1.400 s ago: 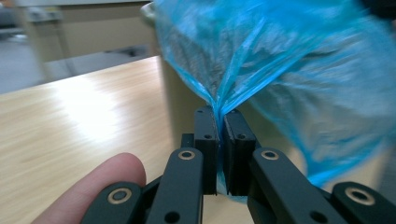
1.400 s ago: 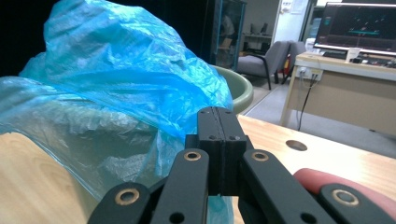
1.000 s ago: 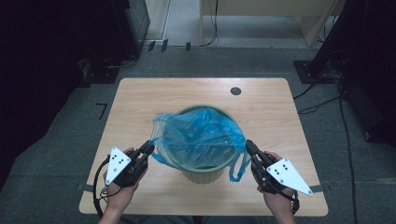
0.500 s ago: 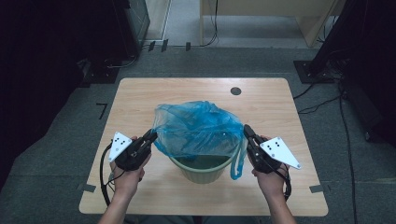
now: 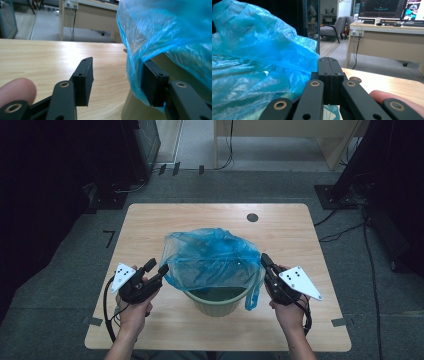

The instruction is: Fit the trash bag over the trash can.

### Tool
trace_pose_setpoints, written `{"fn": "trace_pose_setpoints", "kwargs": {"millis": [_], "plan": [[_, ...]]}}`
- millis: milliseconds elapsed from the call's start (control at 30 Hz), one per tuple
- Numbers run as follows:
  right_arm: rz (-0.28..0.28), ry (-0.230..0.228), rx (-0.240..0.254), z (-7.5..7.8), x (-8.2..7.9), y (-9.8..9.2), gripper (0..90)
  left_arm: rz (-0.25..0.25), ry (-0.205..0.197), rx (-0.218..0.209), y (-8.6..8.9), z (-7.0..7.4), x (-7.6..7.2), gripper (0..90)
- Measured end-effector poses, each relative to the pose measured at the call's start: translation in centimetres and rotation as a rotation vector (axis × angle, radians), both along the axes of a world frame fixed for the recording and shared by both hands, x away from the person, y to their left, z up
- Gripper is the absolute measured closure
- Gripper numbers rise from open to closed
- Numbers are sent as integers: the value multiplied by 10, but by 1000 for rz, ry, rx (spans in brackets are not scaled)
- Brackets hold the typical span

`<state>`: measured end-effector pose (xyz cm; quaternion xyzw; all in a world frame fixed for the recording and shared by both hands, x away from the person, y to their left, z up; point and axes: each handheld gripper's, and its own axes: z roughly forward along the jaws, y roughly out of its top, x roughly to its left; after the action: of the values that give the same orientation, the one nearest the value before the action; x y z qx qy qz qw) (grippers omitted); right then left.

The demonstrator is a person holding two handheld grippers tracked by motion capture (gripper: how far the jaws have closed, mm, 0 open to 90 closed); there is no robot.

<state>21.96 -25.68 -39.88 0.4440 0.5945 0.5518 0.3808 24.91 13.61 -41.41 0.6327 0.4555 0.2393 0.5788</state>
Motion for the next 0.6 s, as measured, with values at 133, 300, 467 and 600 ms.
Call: {"fn": "trace_pose_setpoints", "kwargs": {"millis": [133, 300, 467, 600], "plan": [[6, -10, 1, -1, -10, 1, 900, -27, -44, -11, 6, 9, -16, 416], [13, -8, 2, -1, -19, 2, 900, -83, -66, -55, 12, 18, -31, 352], [21, -13, 3, -2, -27, 5, 900, -122, -93, -37, 9, 28, -46, 348], [31, -23, -11, 0, -34, 9, 900, -148, -92, -31, -2, 30, -56, 361]]}}
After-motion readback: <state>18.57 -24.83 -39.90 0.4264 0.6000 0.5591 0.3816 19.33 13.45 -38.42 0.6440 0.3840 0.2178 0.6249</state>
